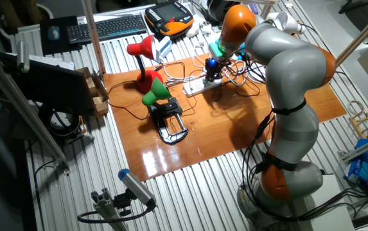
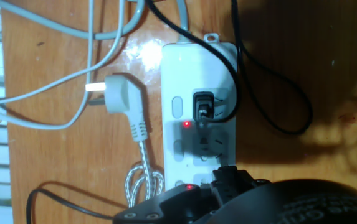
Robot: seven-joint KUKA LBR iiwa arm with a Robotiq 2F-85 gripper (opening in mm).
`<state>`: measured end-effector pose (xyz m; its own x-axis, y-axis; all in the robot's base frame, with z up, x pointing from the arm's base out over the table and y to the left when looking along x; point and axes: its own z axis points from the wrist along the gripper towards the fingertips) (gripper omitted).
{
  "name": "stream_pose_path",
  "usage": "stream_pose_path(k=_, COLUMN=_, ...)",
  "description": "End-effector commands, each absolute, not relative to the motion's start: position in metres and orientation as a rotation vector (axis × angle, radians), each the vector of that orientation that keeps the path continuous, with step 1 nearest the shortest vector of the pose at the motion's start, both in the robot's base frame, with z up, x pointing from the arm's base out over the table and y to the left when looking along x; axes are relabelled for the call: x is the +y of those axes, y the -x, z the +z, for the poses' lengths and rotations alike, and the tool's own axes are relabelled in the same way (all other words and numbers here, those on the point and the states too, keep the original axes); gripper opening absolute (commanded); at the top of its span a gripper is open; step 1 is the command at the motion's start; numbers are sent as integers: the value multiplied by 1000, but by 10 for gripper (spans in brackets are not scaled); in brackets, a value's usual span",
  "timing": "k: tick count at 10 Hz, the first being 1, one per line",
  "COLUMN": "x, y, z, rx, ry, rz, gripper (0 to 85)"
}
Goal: Plug in the power cord of the desk lamp, turn on the socket, and light up the desk lamp
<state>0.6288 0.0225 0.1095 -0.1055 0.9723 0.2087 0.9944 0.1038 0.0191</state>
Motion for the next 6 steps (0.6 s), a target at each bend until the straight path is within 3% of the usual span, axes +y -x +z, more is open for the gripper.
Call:
stream_pose_path(k=1, x=22, y=-628, z=108, rx=-2219, ry=1996, rz=-236, gripper=0)
stream_pose_path(k=6, x=20, y=-629, z=96, rx=-2200, ry=1996, rz=-271, gripper=0)
